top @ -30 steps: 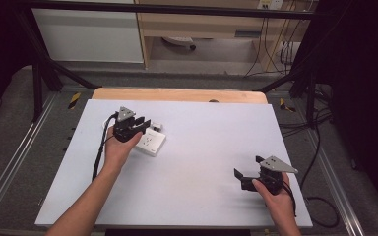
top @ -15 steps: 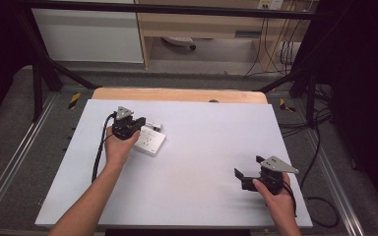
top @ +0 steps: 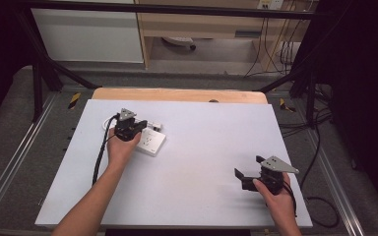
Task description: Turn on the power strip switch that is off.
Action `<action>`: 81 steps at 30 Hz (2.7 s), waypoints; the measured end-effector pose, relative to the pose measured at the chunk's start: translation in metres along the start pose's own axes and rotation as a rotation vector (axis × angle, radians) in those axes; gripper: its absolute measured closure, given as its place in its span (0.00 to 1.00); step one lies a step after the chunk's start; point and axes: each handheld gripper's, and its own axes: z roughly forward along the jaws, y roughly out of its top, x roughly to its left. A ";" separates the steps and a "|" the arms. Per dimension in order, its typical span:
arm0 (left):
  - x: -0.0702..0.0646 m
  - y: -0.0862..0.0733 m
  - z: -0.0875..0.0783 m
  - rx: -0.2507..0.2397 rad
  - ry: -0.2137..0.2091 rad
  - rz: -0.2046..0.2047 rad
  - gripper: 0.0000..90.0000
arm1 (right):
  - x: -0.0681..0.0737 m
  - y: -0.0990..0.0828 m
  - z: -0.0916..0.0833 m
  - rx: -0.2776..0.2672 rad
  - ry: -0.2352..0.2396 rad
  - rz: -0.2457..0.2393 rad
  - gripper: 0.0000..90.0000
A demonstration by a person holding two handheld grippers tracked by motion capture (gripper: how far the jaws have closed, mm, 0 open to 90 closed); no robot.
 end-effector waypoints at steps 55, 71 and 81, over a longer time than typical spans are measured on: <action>-0.010 -0.015 0.016 0.049 0.008 0.033 1.00 | -0.001 0.000 -0.001 0.002 0.002 0.000 0.04; -0.009 -0.014 0.013 0.021 -0.006 0.037 1.00 | -0.002 0.000 -0.001 -0.002 0.003 0.001 0.04; -0.008 -0.014 0.014 0.021 -0.011 0.029 1.00 | -0.002 0.000 -0.001 0.000 0.002 0.001 0.04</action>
